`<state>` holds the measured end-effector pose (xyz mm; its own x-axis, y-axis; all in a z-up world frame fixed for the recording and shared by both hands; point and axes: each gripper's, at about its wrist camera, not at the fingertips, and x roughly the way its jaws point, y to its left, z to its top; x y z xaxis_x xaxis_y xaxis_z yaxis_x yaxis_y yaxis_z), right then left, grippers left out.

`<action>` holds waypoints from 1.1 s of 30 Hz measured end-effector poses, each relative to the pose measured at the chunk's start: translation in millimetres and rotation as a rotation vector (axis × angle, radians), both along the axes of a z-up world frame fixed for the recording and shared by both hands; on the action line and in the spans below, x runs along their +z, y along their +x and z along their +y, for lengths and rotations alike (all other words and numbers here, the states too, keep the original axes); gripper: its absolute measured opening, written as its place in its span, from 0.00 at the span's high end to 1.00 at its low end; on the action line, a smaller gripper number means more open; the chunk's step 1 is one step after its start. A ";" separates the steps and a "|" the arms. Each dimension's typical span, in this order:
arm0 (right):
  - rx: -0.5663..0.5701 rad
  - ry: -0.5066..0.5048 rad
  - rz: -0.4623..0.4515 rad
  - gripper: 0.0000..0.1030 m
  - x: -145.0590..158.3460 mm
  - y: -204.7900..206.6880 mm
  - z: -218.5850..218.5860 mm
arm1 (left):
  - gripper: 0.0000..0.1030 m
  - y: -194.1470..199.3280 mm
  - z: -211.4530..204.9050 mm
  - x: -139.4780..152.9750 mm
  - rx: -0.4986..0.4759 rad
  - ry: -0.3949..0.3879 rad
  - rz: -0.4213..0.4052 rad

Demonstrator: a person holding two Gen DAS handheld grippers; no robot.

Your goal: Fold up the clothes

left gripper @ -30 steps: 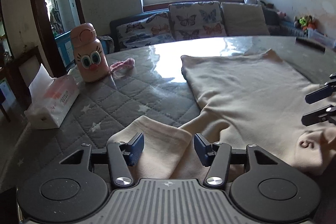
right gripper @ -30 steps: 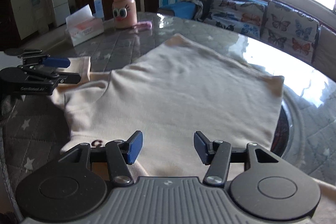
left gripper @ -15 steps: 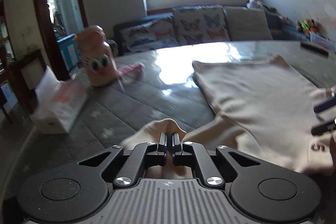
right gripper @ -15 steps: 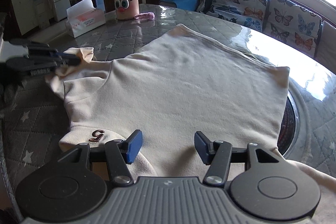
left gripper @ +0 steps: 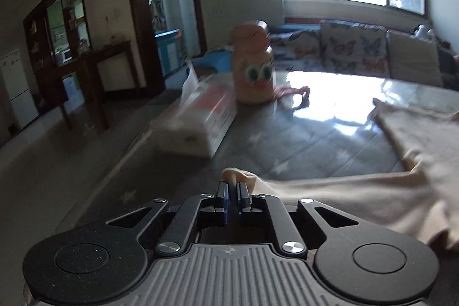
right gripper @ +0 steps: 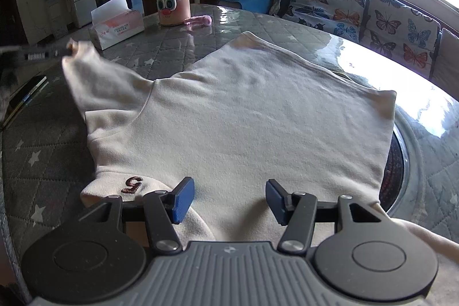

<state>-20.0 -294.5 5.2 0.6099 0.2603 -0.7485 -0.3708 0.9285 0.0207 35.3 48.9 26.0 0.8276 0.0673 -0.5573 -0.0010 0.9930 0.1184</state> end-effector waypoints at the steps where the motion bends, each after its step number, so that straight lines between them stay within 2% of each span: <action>1: -0.001 -0.003 0.000 0.43 0.0 0.3 0.0 | 0.92 0.7 1.9 -4.7 0.011 0.003 0.012; 4: 0.000 -0.005 0.002 0.43 0.3 0.7 0.3 | 0.92 4.8 3.2 -8.5 0.015 0.000 0.017; 8: -0.001 -0.009 0.005 0.43 0.8 1.3 1.0 | 0.92 12.8 -0.2 -2.3 0.021 0.029 -0.022; 11: -0.002 -0.008 0.006 0.43 0.6 1.4 0.8 | 0.92 20.9 0.0 -7.1 0.061 0.071 0.014; 14: -0.002 -0.005 0.007 0.43 0.6 1.0 0.8 | 0.91 20.1 6.3 -6.8 0.097 0.060 0.034; 17: -0.002 -0.001 0.010 0.43 0.4 1.3 -0.1 | 0.77 13.2 9.4 -0.1 0.111 0.030 0.018; 18: -0.001 -0.001 0.011 0.43 0.2 1.5 -0.1 | 0.73 11.6 7.3 3.1 0.099 0.016 0.010; 23: -0.002 0.000 0.013 0.43 0.4 1.8 -0.2 | 0.73 18.2 -21.6 11.2 -0.034 -0.033 0.004; 27: -0.007 -0.001 0.013 0.40 0.2 2.0 -0.4 | 0.73 37.7 -41.3 1.2 -0.108 -0.061 0.054; 30: -0.013 -0.007 0.011 0.36 -0.6 2.6 -0.7 | 0.76 52.5 -48.8 -9.2 -0.117 -0.039 0.084; 33: -0.014 -0.003 0.014 0.36 -0.8 3.7 -1.8 | 0.78 61.9 -48.6 -12.1 -0.102 0.002 0.077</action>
